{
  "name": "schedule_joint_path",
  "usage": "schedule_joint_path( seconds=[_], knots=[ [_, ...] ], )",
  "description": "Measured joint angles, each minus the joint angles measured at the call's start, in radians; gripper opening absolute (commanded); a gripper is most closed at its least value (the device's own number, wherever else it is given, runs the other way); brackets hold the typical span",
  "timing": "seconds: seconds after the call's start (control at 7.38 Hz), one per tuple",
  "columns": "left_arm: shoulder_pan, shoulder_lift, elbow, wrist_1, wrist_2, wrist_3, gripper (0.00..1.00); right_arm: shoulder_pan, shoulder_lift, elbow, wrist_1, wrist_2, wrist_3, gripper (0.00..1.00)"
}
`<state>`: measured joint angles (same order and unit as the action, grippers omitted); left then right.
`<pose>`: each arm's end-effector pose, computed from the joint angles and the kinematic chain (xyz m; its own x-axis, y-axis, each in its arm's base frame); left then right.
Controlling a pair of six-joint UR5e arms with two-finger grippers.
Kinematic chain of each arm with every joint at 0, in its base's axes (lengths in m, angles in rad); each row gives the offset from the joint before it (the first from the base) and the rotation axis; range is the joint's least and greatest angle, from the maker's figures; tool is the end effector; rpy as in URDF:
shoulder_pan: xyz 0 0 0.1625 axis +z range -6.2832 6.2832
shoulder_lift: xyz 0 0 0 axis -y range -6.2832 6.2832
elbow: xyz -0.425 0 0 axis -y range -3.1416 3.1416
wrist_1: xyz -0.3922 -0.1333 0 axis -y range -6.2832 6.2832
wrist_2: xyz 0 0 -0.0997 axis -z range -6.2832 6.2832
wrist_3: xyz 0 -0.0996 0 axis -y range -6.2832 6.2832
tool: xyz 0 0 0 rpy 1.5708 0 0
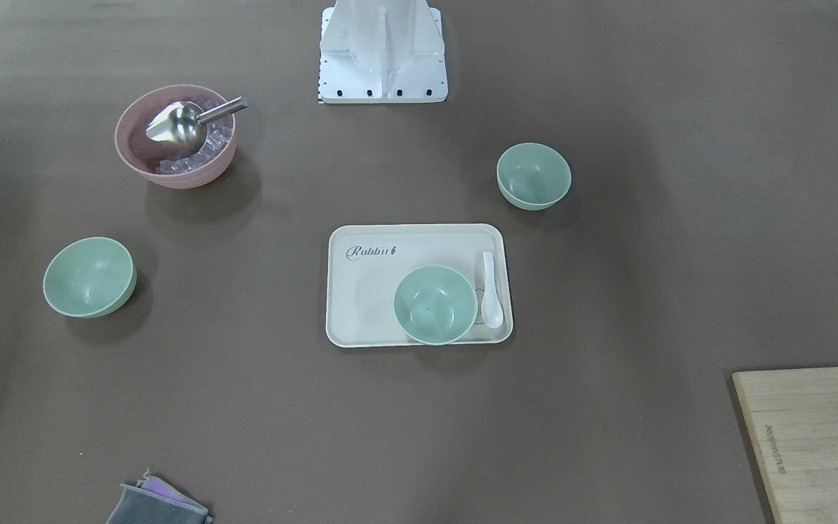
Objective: Stack green bowls together
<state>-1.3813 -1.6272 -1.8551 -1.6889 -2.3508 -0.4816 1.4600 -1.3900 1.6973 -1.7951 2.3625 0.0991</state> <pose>0.0348 -0.5171 0.4751 0.6450 -0.0181 -0.7640 0.1466 0.9841 0.1004 0.0006 -0.5589 0.5234 0.6993 -0.0377 0.7138 0.0412 0.9991 0.0123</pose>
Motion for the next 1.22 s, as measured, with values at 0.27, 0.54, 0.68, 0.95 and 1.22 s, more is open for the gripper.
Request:
schedule_joint_path(
  seconds=[0.27, 0.54, 0.68, 0.95, 1.22],
  knots=[
    [0.048, -0.036, 0.014, 0.0, -0.019, -0.13, 0.98, -0.077, 0.048, -0.001, 0.007, -0.031, 0.112, 1.0],
    [0.108, -0.067, -0.007, -0.006, -0.037, -0.243, 0.98, -0.135, 0.07, 0.004, 0.019, -0.036, 0.154, 1.0],
    [0.155, -0.072, -0.041, -0.007, -0.002, -0.286, 0.98, -0.155, 0.074, 0.005, 0.033, -0.035, 0.169, 1.0],
    [0.275, -0.073, -0.117, -0.008, 0.089, -0.4, 0.98, -0.203, 0.079, 0.006, 0.086, -0.035, 0.266, 1.0],
    [0.399, -0.074, -0.18, -0.008, 0.147, -0.532, 0.97, -0.257, 0.099, 0.006, 0.126, -0.047, 0.404, 1.0]
  ],
)
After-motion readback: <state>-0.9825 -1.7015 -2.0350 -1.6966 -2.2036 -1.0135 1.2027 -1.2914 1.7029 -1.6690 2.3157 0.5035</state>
